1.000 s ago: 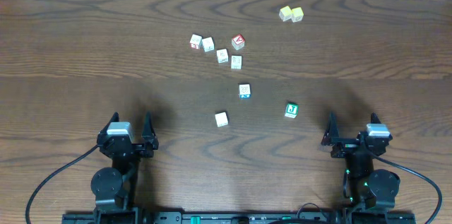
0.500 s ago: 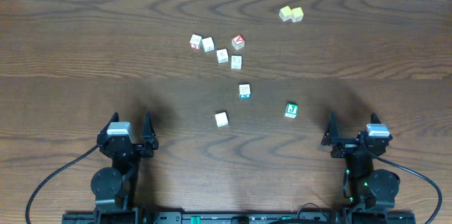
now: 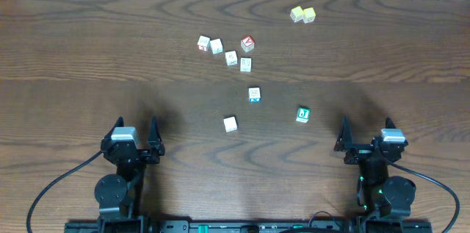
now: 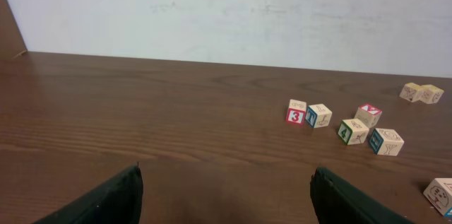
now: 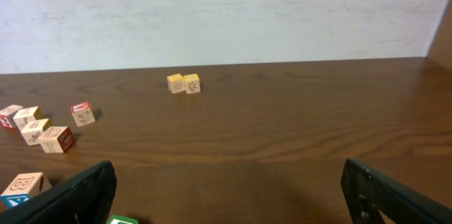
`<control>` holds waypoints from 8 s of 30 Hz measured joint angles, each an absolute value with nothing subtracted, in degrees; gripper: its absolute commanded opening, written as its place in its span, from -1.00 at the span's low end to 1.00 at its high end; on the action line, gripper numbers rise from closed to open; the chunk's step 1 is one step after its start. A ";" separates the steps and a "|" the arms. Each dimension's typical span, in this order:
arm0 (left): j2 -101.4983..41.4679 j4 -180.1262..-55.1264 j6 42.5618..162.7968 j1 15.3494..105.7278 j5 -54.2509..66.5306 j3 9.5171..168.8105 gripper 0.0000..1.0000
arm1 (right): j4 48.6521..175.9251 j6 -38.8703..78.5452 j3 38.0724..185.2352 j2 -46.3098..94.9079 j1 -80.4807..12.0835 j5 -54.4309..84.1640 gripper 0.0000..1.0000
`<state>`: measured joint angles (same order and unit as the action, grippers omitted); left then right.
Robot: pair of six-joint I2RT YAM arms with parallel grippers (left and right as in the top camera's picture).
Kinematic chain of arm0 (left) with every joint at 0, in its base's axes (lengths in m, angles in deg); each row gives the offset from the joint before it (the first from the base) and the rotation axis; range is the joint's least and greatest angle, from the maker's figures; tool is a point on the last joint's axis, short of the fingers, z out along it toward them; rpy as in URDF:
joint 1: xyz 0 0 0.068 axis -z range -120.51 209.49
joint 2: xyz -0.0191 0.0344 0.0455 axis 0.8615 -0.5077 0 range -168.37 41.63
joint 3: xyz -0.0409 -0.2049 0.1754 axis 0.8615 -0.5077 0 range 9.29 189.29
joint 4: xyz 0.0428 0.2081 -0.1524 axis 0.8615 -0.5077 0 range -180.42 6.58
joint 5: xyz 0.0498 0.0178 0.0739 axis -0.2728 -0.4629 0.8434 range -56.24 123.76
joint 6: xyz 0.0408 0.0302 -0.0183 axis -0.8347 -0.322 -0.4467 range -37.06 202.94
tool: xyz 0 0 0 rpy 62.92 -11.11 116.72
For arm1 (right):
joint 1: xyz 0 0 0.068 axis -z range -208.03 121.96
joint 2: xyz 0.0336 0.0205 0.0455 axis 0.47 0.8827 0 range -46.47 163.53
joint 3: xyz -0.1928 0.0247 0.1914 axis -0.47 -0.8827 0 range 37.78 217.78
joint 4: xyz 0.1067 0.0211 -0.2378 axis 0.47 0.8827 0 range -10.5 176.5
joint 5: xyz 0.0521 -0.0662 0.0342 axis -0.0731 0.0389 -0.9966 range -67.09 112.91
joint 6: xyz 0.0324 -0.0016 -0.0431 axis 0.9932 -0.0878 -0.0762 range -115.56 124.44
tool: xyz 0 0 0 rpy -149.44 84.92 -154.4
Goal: Lift 3 blocks
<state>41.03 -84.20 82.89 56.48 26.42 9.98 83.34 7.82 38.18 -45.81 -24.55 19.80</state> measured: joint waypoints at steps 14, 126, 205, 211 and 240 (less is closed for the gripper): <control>41.03 -84.20 82.89 56.48 26.42 9.98 0.53 | 83.34 7.84 38.18 -45.81 -24.55 19.80 0.99; 7.28 -106.69 91.81 56.48 -5.66 54.65 0.53 | 117.98 19.05 89.87 -10.84 -24.51 -9.67 0.99; -52.65 -153.29 108.48 59.81 19.12 84.84 0.53 | 105.59 29.41 108.41 59.46 -58.65 21.87 0.37; -52.65 -153.29 108.48 59.81 19.14 84.84 0.53 | 102.68 32.78 108.41 64.24 -63.59 26.29 0.28; -52.65 -153.29 108.48 59.81 19.14 84.84 0.53 | 118.81 41.02 112.65 68.33 -65.33 31.71 -0.61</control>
<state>-52.65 -153.29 108.48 59.81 19.14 84.84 118.81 41.02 112.65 68.33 -65.33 31.71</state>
